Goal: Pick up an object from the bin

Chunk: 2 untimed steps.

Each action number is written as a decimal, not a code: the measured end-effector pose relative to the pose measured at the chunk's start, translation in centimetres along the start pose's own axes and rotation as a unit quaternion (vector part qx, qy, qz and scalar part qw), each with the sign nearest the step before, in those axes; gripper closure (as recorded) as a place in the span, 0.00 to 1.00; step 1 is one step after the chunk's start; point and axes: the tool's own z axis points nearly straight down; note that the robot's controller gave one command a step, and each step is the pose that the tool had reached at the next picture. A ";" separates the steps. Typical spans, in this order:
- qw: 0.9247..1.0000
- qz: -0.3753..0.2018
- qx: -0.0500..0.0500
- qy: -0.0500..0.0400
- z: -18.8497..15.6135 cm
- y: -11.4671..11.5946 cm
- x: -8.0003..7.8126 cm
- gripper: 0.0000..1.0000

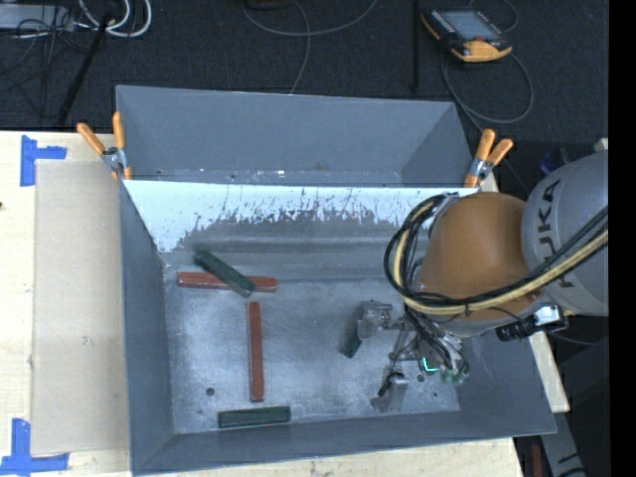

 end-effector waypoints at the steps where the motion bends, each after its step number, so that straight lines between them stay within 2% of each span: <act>1: 1.000 -0.015 0.001 -0.007 7.7 -4.7 -7.9 0.00; 2: 1.000 -0.016 0.001 -0.008 7.2 -4.6 -7.9 1.00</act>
Offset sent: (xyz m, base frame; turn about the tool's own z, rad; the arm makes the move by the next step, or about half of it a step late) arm 0.0758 -0.0452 -0.0748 -0.0326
